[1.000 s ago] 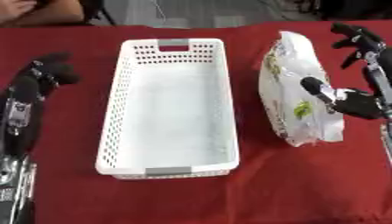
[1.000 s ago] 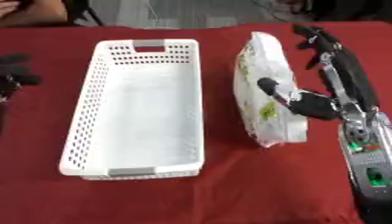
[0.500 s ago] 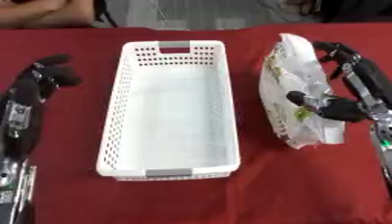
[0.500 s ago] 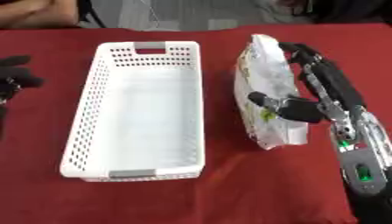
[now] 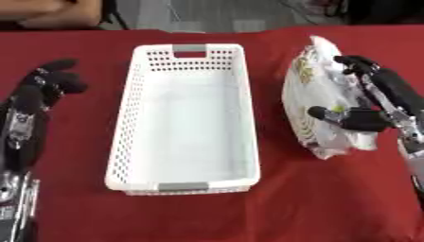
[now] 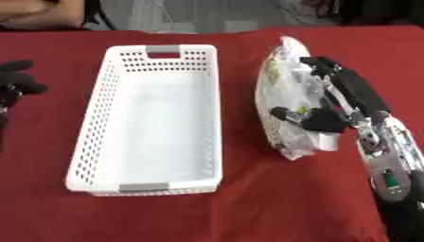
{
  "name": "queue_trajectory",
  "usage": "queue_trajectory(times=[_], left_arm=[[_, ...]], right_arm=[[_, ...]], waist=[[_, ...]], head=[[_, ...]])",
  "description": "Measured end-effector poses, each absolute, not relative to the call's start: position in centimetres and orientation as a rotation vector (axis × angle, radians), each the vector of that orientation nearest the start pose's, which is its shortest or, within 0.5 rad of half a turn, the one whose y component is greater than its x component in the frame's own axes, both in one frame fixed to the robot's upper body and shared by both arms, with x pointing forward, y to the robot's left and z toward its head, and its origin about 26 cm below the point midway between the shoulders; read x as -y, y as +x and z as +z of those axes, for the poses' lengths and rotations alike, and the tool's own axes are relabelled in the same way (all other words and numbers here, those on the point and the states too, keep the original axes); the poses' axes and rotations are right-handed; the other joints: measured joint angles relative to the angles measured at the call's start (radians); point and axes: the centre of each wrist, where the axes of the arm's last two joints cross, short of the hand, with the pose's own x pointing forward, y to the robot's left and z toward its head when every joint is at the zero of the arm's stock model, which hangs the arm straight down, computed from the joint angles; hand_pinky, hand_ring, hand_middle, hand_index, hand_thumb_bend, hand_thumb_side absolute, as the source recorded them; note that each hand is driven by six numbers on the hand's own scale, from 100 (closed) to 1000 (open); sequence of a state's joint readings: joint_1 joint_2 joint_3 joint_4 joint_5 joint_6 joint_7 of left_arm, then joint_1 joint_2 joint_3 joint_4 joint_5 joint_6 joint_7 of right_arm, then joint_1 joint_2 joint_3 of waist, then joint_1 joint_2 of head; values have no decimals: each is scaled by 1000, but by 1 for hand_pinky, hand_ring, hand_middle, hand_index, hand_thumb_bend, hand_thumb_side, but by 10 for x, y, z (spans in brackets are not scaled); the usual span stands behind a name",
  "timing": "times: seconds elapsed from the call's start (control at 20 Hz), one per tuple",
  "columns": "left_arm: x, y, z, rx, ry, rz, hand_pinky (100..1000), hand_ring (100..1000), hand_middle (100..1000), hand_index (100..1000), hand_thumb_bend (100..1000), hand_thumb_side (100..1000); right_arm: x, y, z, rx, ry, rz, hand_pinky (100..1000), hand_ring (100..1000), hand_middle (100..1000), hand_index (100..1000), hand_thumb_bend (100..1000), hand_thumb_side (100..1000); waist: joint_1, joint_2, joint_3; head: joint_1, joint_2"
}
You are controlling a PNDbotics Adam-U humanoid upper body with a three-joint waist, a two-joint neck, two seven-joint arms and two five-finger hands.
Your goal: Pick up objects on the table and place them in the box.
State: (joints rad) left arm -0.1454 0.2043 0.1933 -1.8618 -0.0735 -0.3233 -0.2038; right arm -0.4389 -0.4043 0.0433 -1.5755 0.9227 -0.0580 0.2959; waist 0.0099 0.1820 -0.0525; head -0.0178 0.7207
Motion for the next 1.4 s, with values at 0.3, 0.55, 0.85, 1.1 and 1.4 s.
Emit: queue_trajectory(times=[0.3, 0.55, 0.85, 1.1, 1.4], left_arm=[[-314, 294, 125, 2276, 254, -416, 716, 624, 829, 742, 825, 1000], [-314, 294, 125, 2276, 254, -417, 717, 625, 830, 742, 823, 1000], [-314, 294, 125, 2274, 253, -418, 717, 625, 830, 742, 821, 1000], [-314, 294, 125, 2273, 252, -419, 717, 625, 830, 742, 820, 1000], [-313, 294, 124, 2272, 249, -422, 717, 626, 830, 742, 818, 1000]], right_arm=[[285, 371, 148, 1545, -958, 1312, 498, 752, 882, 966, 579, 501], [284, 371, 148, 1526, -954, 1324, 100, 478, 629, 753, 100, 286], [285, 369, 144, 1629, -1064, 1169, 100, 100, 100, 223, 100, 135], [286, 369, 138, 1738, -1116, 998, 100, 100, 100, 172, 100, 100], [286, 369, 137, 1821, -1117, 904, 100, 100, 100, 167, 100, 100]], waist=[[0, -1, 0], [-2, -4, 0], [-2, -4, 0], [-1, -4, 0], [0, -4, 0]], head=[[0, 0], [0, 0], [0, 0], [0, 0], [0, 0]])
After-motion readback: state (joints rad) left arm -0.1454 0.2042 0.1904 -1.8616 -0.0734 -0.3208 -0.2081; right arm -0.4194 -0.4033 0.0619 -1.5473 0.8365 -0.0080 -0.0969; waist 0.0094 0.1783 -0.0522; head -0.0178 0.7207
